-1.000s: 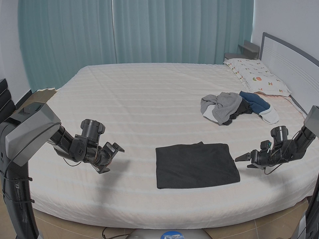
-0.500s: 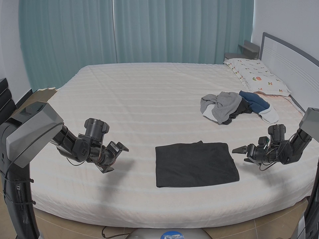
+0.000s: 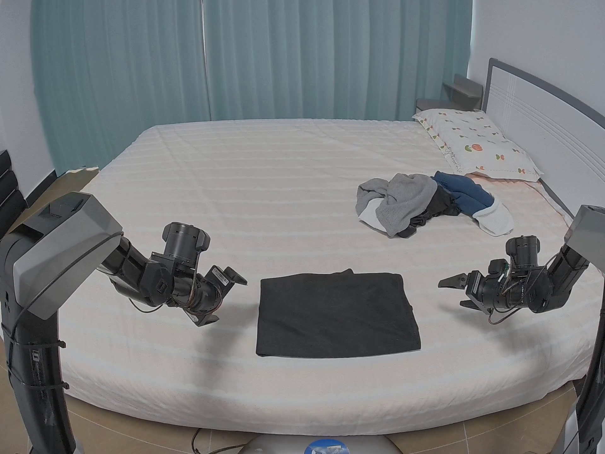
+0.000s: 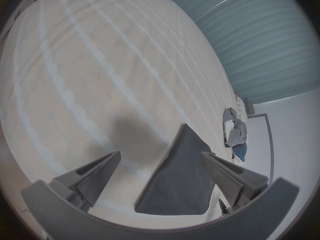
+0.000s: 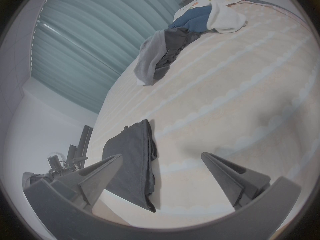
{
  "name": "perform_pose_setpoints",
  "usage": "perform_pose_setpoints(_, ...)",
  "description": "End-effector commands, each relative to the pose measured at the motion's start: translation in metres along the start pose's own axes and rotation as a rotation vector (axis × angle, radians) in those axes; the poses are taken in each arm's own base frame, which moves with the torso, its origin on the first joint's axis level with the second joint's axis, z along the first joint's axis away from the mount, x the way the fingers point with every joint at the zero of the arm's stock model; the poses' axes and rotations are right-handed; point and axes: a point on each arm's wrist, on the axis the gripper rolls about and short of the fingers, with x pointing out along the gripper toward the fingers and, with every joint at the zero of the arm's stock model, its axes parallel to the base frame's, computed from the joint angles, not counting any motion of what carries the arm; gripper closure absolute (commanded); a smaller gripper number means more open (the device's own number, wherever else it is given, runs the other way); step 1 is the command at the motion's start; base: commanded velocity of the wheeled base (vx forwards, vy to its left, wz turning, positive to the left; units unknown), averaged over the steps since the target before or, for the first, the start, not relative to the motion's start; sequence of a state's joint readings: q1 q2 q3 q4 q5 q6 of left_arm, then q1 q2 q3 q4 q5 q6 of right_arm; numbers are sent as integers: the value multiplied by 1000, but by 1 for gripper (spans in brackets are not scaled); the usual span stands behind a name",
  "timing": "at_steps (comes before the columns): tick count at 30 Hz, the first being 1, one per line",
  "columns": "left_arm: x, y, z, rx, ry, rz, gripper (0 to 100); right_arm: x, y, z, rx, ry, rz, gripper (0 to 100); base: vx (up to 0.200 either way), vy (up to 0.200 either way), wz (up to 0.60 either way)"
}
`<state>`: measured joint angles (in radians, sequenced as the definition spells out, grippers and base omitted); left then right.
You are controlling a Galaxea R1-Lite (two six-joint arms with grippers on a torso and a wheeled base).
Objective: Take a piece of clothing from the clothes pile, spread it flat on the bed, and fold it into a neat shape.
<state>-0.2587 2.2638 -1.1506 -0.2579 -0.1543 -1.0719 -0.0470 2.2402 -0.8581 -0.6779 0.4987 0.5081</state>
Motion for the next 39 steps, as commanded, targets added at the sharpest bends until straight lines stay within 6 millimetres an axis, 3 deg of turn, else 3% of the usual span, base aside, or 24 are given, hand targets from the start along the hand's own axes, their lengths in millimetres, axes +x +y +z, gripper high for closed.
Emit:
perform_pose_setpoints(1, 1, -3, 0, -6, -4, -7, 0, 8, 9, -6, 18, 0, 32, 0, 0, 0, 0)
perform_pose_setpoints(9, 6, 1, 2, 0, -4, -1, 0, 34, 17, -18, 40, -40, 48, 0, 0, 0, 0)
perform_pose_setpoints(15, 16, 6, -1, 154, -14, 27, 0, 45, 19, -28, 35, -17, 37, 0, 0, 0, 0)
perform_pose_setpoints(19, 19, 4, -2, 229, -17, -25, 0, 48, 19, -29, 34, -14, 38, 0, 0, 0, 0)
perform_pose_setpoints(24, 32, 3, -22, 302, 4, -77, 0, 50, 18, -26, 33, -22, 41, 0, 0, 0, 0)
perform_pose_setpoints(30, 44, 6, -33, 428, 17, -73, 0, 48, 18, -20, 35, -41, 44, 0, 0, 0, 0)
perform_pose_setpoints(39, 48, 8, -38, 432, 15, -63, 0, 45, 17, -18, 38, -47, 43, 0, 0, 0, 0)
